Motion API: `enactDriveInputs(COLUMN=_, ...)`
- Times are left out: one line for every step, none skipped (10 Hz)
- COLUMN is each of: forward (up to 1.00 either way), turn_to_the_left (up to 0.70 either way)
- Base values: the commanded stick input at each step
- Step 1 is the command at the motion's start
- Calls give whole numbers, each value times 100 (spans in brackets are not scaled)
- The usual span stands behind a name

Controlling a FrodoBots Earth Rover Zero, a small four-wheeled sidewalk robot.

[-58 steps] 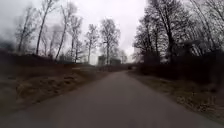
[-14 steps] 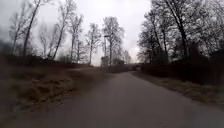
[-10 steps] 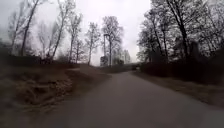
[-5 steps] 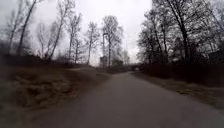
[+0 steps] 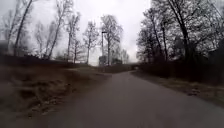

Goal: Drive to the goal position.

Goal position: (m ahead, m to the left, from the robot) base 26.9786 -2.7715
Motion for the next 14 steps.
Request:
enactDriveInputs(forward=70, turn_to_the_left=0)
enactDriveInputs(forward=70, turn_to_the_left=0)
enactDriveInputs(forward=70, turn_to_the_left=0)
enactDriveInputs(forward=70, turn_to_the_left=0)
enactDriveInputs(forward=70, turn_to_the_left=0)
enactDriveInputs(forward=70, turn_to_the_left=0)
enactDriveInputs(forward=70, turn_to_the_left=0)
enactDriveInputs(forward=70, turn_to_the_left=0)
enactDriveInputs(forward=70, turn_to_the_left=0)
enactDriveInputs(forward=70, turn_to_the_left=0)
enactDriveInputs(forward=70, turn_to_the_left=0)
enactDriveInputs(forward=70, turn_to_the_left=0)
enactDriveInputs(forward=70, turn_to_the_left=0)
enactDriveInputs(forward=70, turn_to_the_left=0)
